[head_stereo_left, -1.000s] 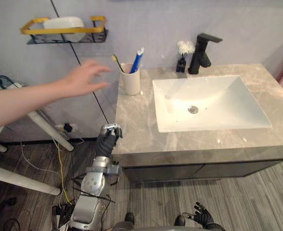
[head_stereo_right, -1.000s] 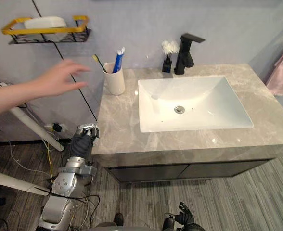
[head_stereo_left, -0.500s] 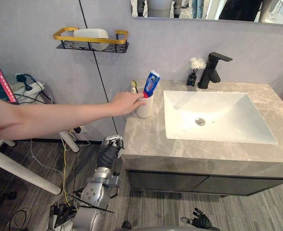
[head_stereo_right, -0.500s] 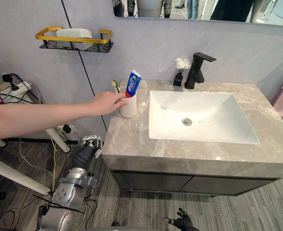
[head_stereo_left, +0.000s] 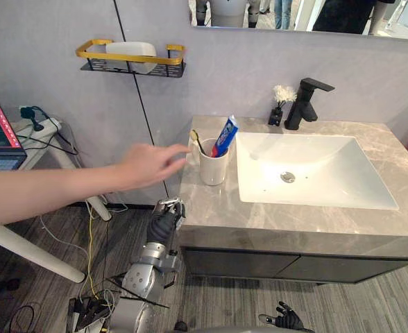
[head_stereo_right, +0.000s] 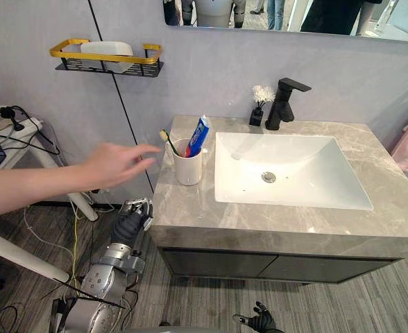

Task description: Organize washtable

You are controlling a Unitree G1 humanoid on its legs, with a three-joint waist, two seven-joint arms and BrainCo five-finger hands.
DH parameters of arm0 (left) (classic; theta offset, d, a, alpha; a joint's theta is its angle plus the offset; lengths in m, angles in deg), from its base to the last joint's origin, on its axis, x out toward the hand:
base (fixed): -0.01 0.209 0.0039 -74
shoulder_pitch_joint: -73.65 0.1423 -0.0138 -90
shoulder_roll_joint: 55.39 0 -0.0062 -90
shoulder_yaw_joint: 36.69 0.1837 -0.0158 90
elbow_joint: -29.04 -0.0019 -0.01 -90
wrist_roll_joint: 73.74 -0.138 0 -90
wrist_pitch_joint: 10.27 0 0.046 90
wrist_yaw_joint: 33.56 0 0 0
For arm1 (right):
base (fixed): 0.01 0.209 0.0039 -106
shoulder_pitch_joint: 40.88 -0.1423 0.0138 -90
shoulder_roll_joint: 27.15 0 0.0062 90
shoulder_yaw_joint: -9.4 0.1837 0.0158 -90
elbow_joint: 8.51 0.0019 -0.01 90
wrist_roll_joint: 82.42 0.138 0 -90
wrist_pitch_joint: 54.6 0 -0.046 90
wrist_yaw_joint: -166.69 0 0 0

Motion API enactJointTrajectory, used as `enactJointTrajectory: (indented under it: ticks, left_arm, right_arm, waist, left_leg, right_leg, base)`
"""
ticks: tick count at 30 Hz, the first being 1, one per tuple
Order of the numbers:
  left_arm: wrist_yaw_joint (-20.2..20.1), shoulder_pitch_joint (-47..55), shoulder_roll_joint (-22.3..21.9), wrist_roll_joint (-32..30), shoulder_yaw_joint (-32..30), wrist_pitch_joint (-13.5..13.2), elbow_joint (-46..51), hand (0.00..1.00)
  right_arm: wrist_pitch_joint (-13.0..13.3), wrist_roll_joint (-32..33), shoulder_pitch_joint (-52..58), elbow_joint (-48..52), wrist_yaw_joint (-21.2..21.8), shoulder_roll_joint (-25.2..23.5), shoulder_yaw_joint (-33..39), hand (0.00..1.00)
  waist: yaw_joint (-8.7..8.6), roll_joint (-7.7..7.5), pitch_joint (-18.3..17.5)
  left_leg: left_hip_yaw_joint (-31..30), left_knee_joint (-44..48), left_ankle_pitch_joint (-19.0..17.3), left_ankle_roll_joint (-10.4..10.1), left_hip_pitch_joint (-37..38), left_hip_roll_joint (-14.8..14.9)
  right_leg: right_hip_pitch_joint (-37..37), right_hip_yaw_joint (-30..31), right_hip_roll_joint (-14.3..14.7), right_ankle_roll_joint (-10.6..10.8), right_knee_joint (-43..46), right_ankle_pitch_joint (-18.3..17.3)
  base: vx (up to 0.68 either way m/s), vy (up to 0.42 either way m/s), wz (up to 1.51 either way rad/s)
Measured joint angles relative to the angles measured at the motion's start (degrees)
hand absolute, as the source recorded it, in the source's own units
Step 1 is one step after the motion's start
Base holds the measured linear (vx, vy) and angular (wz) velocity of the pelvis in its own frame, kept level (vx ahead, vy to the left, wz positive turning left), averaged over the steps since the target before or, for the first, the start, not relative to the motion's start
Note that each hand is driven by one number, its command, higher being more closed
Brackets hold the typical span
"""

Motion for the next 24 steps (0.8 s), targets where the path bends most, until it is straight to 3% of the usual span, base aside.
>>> enactJointTrajectory:
  ticks: [9,10,15,24]
  left_arm:
    - [-1.5,-0.9,1.2,0.7,5.0,0.8,0.0,1.00]
    - [-2.3,-1.6,1.6,1.2,6.4,1.0,0.0,1.00]
    - [-2.2,-7.4,1.5,2.0,9.4,1.2,-2.0,1.00]
    - [0.5,-18.9,-1.3,-4.3,10.3,2.2,-4.1,1.00]
  right_arm:
    - [0.0,0.0,-0.1,0.2,0.1,0.4,-0.1,0.00]
    - [0.1,0.0,-0.1,0.5,0.1,0.3,-0.1,0.00]
    - [0.1,0.0,-0.1,1.0,0.1,0.5,-0.1,0.00]
    - [0.1,0.0,1.5,6.8,0.1,0.0,-0.4,0.00]
  waist:
    - [-0.87,0.44,-0.6]
    - [-1.51,0.52,-0.6]
    - [-1.52,0.60,-0.4]
    - [-2.85,-0.22,2.2]
  left_leg:
    - [2.3,-0.9,0.0,0.0,-0.2,0.1]
    - [2.6,-1.0,0.0,0.0,-0.4,0.1]
    - [3.7,-1.0,0.0,0.0,-1.6,0.2]
    - [6.9,2.6,-1.9,0.5,-5.5,0.7]
  right_leg:
    - [-2.0,1.9,-0.1,0.2,0.0,0.2]
    - [-2.3,2.2,-0.1,0.2,0.0,0.2]
    - [-4.1,3.2,0.0,0.2,0.0,0.5]
    - [-7.9,6.6,-0.2,0.2,0.0,1.6]
  base:
    - [0.01,0.003,-0.13]
    - [0.03,0.006,-0.09]
    - [0.01,0.001,-0.10]
    - [-0.01,0.002,-0.18]
